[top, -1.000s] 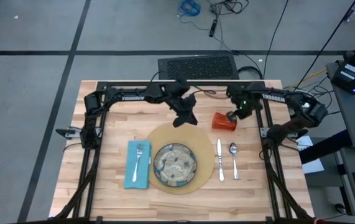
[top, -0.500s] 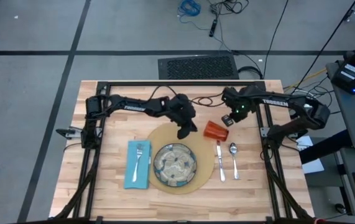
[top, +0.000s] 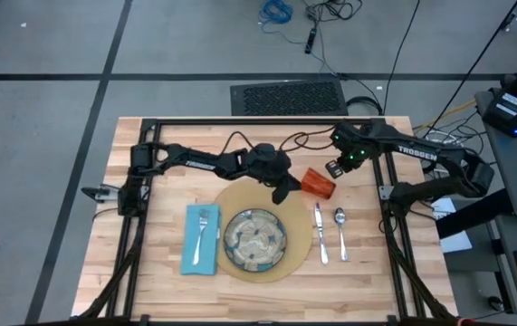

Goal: Set table place

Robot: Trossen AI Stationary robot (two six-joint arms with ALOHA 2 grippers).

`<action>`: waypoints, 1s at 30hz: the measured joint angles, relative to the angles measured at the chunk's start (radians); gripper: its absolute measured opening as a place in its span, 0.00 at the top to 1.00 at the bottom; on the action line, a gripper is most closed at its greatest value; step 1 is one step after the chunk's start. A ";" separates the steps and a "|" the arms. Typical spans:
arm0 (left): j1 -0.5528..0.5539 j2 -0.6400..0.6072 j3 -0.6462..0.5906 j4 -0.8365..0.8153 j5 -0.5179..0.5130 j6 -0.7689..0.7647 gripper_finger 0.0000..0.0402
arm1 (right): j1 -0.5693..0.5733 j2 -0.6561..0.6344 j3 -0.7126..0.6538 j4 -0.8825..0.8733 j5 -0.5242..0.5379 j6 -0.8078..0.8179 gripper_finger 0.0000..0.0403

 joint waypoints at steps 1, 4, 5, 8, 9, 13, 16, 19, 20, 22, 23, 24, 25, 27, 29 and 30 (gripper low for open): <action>0.003 0.022 0.012 -0.007 -0.001 -0.014 0.79 | 0.000 -0.001 0.000 0.003 0.000 0.000 1.00; 0.015 0.110 0.081 0.002 0.018 -0.085 0.70 | 0.000 -0.002 0.000 0.007 0.000 -0.002 1.00; 0.018 0.141 0.106 -0.003 0.031 -0.112 0.68 | 0.000 -0.002 0.000 0.009 0.000 -0.005 1.00; 0.024 0.206 0.153 -0.009 0.059 -0.159 0.61 | 0.002 -0.002 0.000 0.004 0.000 -0.008 1.00; 0.024 0.219 0.167 -0.007 0.062 -0.161 0.60 | 0.002 -0.002 0.000 0.002 0.000 -0.009 1.00; 0.023 0.239 0.202 0.005 0.063 -0.161 0.58 | 0.002 -0.002 0.000 0.002 0.000 -0.020 1.00; 0.023 0.239 0.208 0.003 0.021 -0.138 0.57 | 0.002 -0.002 0.000 0.002 0.000 -0.027 1.00; 0.032 0.225 0.209 0.006 -0.025 -0.087 0.57 | 0.002 -0.002 0.000 0.001 0.000 -0.026 1.00; 0.037 0.223 0.212 0.010 -0.032 -0.080 0.57 | 0.002 -0.002 0.000 0.002 0.000 -0.026 1.00; 0.047 0.223 0.222 0.003 -0.024 -0.083 0.57 | 0.002 -0.002 0.000 0.006 -0.002 -0.026 1.00; 0.050 0.223 0.225 -0.004 -0.007 -0.090 0.57 | 0.002 -0.002 0.000 0.010 -0.001 -0.026 1.00; 0.052 0.223 0.227 -0.004 0.004 -0.103 0.57 | 0.002 -0.002 0.000 0.008 0.020 -0.025 1.00; 0.052 0.223 0.227 -0.004 0.011 -0.108 0.57 | 0.002 -0.002 0.002 -0.010 0.073 -0.018 1.00; 0.050 0.223 0.228 -0.017 0.018 -0.107 0.57 | -0.017 -0.002 0.016 -0.118 0.205 0.001 1.00; 0.048 0.223 0.228 -0.029 0.023 -0.107 0.57 | -0.041 -0.002 0.034 -0.222 0.305 0.040 1.00; 0.049 0.223 0.228 -0.028 0.029 -0.107 0.57 | -0.049 -0.003 0.039 -0.254 0.320 0.052 1.00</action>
